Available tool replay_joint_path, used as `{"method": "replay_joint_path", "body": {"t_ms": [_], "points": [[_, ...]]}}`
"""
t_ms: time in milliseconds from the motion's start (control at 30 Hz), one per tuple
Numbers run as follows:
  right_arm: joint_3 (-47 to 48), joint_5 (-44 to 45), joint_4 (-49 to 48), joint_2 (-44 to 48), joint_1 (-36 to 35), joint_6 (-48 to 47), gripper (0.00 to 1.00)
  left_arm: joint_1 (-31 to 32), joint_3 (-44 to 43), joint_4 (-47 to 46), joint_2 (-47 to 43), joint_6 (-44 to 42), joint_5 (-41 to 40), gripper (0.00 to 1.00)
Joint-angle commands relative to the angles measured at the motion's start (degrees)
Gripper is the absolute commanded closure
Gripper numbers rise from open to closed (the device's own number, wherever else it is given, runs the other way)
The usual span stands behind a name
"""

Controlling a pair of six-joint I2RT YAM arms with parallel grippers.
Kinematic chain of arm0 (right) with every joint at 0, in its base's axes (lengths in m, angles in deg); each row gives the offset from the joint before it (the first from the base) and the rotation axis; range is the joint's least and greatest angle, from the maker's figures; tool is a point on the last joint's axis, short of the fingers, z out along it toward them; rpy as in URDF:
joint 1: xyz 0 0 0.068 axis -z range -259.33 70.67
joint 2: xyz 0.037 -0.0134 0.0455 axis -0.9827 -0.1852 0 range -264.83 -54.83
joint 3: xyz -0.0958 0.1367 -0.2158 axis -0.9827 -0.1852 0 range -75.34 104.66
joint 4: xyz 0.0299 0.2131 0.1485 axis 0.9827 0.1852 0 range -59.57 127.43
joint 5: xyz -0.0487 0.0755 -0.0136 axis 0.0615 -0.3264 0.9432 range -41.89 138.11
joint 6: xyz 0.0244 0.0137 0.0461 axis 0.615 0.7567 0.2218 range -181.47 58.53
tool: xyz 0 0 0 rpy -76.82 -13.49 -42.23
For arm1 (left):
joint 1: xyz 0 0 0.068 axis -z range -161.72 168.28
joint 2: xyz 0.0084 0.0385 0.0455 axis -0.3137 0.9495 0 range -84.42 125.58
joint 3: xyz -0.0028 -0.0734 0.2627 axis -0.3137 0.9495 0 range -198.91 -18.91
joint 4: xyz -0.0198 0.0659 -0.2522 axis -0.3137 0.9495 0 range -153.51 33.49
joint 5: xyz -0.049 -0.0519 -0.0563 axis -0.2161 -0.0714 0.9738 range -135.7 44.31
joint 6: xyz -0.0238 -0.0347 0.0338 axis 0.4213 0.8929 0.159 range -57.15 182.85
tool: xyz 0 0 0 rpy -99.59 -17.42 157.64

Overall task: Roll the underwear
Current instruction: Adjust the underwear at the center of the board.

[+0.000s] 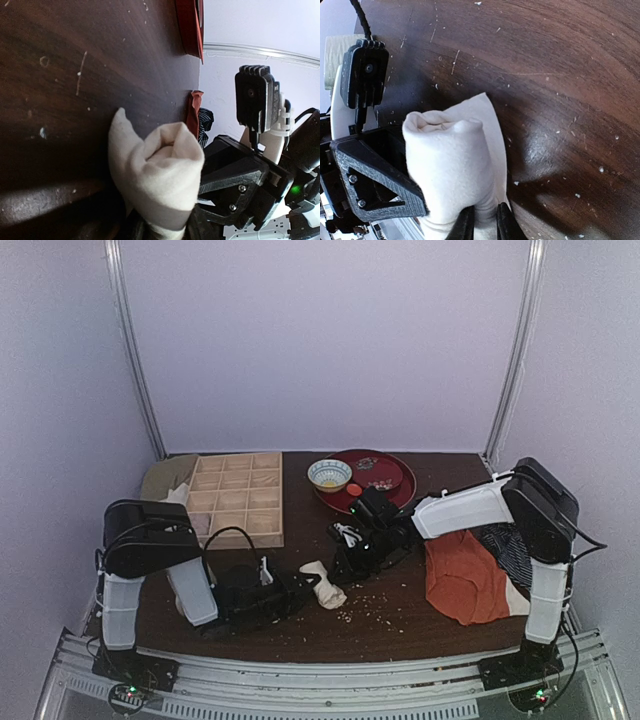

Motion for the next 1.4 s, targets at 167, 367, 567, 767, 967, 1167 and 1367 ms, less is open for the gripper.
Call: {"method": "replay_joint_path", "body": {"t_ms": [167,367,567,767,967,1167,1367], "points": [[1.8,0.5,1.1,-1.5,-3.6,-2.6,0.88,0.1,-3.9,7.3,3.4,-1.7,5.3,0.57],[2.7,0.9,1.5,-1.2,-4.4,-3.4,0.88,-0.2,-5.6,9.8,3.5,-1.9,6.8,0.56],[3.1,1.1,2.0,-1.2,-5.1,-4.3,0.88,-0.4,-7.0,12.3,3.8,-1.9,8.4,0.53],[3.4,1.6,3.1,-1.2,-5.4,-5.4,0.89,-0.6,-7.6,13.4,3.7,-1.9,9.2,0.48],[3.8,1.8,4.4,-1.3,-5.4,-7.0,0.89,-1.2,-9.4,17.1,3.7,-2.3,12.7,0.47],[3.8,0.9,5.2,-1.8,-5.5,-8.5,0.88,-1.7,-11.7,22.0,3.2,-4.2,16.6,0.45],[4.0,0.9,5.8,-1.7,-5.5,-9.6,0.88,-1.8,-13.5,24.8,3.1,-5.5,18.9,0.48]]}}
